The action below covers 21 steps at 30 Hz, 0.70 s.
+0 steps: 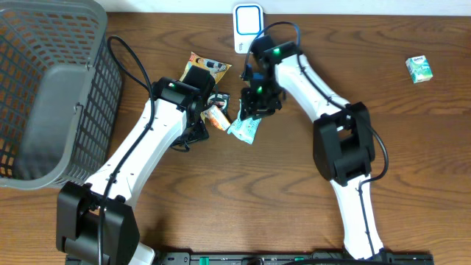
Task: Scan the item barcode
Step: 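Reach the right gripper to the light green pack and grasp it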
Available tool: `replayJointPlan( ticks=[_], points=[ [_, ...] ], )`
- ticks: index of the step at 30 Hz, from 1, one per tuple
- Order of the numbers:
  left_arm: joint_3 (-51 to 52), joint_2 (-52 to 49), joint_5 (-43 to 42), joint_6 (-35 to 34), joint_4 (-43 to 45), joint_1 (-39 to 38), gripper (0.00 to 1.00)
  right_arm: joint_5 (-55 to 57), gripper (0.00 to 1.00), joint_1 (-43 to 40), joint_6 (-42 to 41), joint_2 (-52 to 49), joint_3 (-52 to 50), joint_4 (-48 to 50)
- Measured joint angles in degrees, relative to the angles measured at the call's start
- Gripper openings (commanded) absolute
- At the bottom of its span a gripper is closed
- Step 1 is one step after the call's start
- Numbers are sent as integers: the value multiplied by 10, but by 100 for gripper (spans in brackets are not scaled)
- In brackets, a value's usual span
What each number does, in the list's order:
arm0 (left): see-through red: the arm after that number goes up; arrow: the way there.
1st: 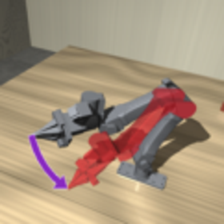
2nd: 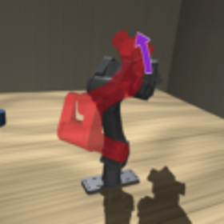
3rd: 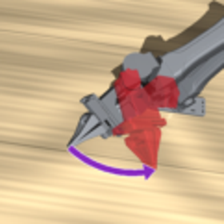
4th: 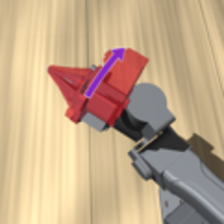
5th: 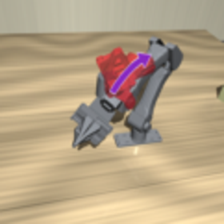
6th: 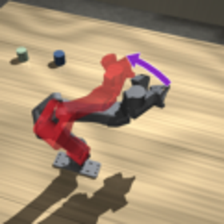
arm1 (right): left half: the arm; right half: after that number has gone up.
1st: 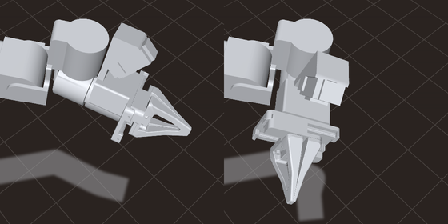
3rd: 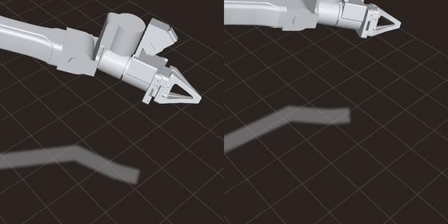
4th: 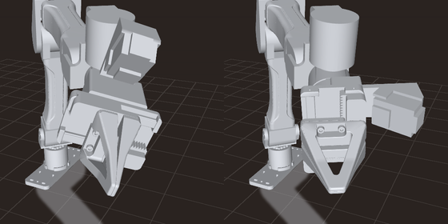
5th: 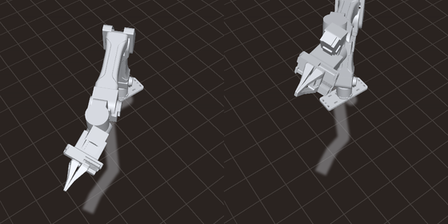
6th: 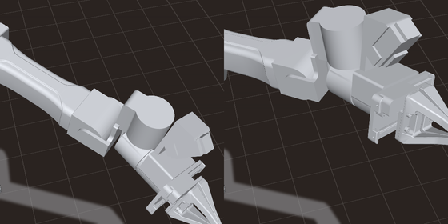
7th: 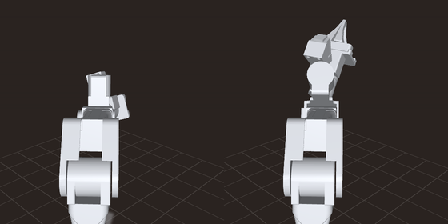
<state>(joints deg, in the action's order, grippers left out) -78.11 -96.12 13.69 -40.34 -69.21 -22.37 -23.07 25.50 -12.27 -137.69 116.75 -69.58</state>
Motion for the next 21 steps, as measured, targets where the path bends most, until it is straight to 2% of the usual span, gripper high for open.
replayJointPlan(
  ticks=[7, 13, 17, 21],
  points=[
    [0, 0, 0, 0, 0, 0, 97, 162, 36, 35, -74, 7, 0, -28],
    [0, 0, 0, 0, 0, 0, 98, 276, 37, 19, -95, 7, 26, -93],
    [0, 0, 0, 0, 0, 0, 98, 276, 38, 1, -99, 7, 61, -107],
    [0, 0, 0, 0, 0, 0, 98, 207, 41, -1, -81, 7, 66, -75]
  ],
)
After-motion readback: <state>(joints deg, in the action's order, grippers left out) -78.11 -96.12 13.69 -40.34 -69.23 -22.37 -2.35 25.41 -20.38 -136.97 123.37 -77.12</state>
